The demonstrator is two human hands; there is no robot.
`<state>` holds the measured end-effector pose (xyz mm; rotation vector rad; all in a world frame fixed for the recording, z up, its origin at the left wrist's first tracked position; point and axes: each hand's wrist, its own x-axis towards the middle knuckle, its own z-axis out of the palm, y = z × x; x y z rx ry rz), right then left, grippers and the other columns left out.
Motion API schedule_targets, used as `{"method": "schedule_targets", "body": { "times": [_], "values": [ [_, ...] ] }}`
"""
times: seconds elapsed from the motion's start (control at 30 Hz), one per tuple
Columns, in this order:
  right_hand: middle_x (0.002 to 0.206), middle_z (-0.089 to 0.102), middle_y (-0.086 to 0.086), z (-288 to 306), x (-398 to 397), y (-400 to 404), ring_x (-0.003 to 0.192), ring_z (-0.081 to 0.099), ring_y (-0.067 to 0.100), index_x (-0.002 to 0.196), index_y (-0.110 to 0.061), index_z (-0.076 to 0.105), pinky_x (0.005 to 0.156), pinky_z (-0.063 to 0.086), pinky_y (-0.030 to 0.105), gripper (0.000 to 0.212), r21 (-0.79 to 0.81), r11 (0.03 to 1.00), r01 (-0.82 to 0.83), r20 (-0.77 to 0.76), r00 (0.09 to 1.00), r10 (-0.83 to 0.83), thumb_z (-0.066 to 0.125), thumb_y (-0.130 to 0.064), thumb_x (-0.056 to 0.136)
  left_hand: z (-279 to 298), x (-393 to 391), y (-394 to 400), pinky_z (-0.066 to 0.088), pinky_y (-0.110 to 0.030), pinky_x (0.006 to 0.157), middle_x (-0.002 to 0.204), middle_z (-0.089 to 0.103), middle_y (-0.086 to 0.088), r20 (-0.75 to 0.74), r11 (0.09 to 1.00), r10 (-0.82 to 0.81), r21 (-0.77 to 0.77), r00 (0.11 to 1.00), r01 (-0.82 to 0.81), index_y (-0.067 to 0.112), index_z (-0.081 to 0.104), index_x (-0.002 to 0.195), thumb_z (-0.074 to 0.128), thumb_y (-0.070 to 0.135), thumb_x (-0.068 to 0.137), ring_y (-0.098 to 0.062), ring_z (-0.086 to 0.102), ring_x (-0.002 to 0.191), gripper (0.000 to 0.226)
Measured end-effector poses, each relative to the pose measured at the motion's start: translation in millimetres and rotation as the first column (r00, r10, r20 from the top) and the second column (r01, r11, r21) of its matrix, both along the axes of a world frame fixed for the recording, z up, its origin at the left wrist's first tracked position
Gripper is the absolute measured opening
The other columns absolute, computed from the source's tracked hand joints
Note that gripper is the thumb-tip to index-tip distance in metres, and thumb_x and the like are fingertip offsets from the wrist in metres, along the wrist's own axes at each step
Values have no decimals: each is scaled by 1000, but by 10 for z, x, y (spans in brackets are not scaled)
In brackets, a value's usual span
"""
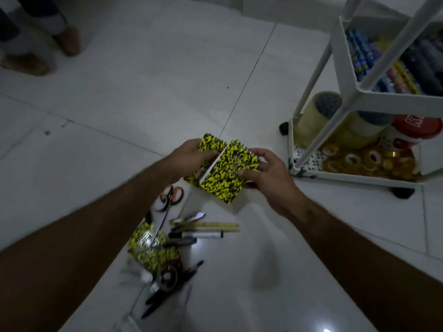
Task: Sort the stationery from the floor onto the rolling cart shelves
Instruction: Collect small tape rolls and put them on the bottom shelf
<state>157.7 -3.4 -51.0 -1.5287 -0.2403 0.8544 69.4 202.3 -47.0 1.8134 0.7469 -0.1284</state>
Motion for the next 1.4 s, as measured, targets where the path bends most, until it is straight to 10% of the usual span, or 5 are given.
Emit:
{"method": "schedule_targets", "body": {
  "times": [0.1,0.27,0.5,0.87,1.4],
  "values": [
    [107,73,17,589,-184,-196,83,71,24,122,-5,56,69,61,39,47,-13,1000,9,32,999,-9,73,11,81,615,-184,-363,57,-38,92,104,75,-8,-16,983,114,-146,993,-115,13,71,104,56,34,96,-26,71,94,28],
    [104,69,16,1752,-562,-565,75,71,25,118,-18,64,77,62,47,44,-99,995,31,141,990,-17,81,-4,80,2000,-548,-869,35,-12,37,68,62,-1,-48,946,86,-310,995,-97,22,61,95,42,28,107,2,54,39,23],
    [87,54,1,3989,-883,-972,60,62,26,120,-22,62,59,57,54,53,-189,976,112,294,955,-52,88,-23,74,4145,-781,-1203,57,-47,93,116,73,-8,44,898,-126,-419,991,133,17,57,128,66,4,94,-24,71,109,38],
    [113,72,0,6885,-654,-1505,92,73,19,132,-21,53,71,59,33,61,-64,990,127,260,960,-106,84,-13,80,6981,-555,-1775,60,-39,88,114,74,-6,250,890,-94,-414,964,194,14,59,130,63,0,95,-23,71,108,38],
    [108,75,-5,7924,777,-2104,92,73,17,119,-24,68,67,62,37,38,-98,922,374,320,889,-327,81,-30,84,8008,741,-2333,62,-37,71,105,72,-21,102,866,215,-479,971,-141,6,65,124,66,-7,90,-30,73,85,36]
  ]
}}
